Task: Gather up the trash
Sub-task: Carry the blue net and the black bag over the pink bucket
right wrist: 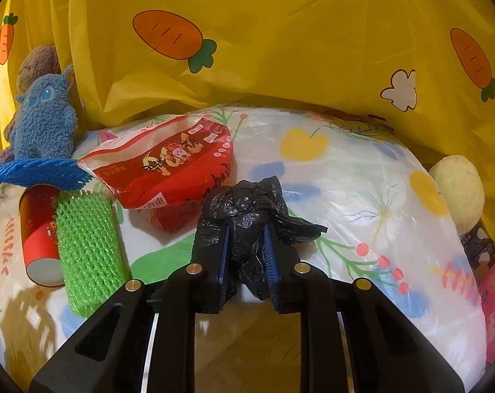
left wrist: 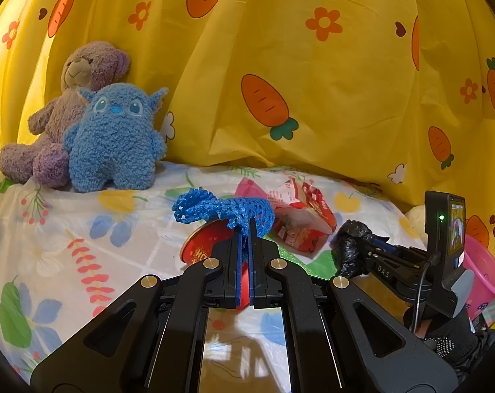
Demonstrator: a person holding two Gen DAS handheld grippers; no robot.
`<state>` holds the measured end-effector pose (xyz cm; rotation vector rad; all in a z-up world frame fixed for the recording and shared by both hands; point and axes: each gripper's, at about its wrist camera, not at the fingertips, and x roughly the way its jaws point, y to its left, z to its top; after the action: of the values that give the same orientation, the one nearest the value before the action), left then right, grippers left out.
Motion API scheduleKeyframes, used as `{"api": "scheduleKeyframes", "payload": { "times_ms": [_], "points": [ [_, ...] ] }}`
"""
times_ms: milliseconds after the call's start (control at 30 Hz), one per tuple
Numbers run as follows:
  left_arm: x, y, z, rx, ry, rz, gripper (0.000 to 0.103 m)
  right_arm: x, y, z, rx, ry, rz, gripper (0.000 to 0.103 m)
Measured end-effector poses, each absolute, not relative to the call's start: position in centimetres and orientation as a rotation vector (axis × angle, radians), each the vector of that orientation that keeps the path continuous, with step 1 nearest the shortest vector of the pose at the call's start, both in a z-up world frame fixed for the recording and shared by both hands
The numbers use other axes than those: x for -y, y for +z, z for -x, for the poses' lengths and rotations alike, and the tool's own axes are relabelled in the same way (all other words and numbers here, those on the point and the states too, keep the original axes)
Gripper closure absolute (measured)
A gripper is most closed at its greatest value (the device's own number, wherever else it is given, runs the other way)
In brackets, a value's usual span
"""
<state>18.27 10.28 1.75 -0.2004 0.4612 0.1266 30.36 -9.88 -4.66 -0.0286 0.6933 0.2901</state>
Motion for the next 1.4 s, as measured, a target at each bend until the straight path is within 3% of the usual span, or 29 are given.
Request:
{"api": "scheduleKeyframes", "payload": {
  "times_ms": [767, 1400],
  "points": [
    [-6.5, 3.7, -15.0, -0.416, 0.064, 0.152, 0.101, 16.4, -0.1, -19.2, -0.485, 0.302, -0.046, 0.082],
    [4.6, 6.1, -12.9, -0.369, -0.156, 0.042, 0.101, 23.6, 1.9, -13.5, -0.377, 0.203, -0.079, 0.082]
  ]
}}
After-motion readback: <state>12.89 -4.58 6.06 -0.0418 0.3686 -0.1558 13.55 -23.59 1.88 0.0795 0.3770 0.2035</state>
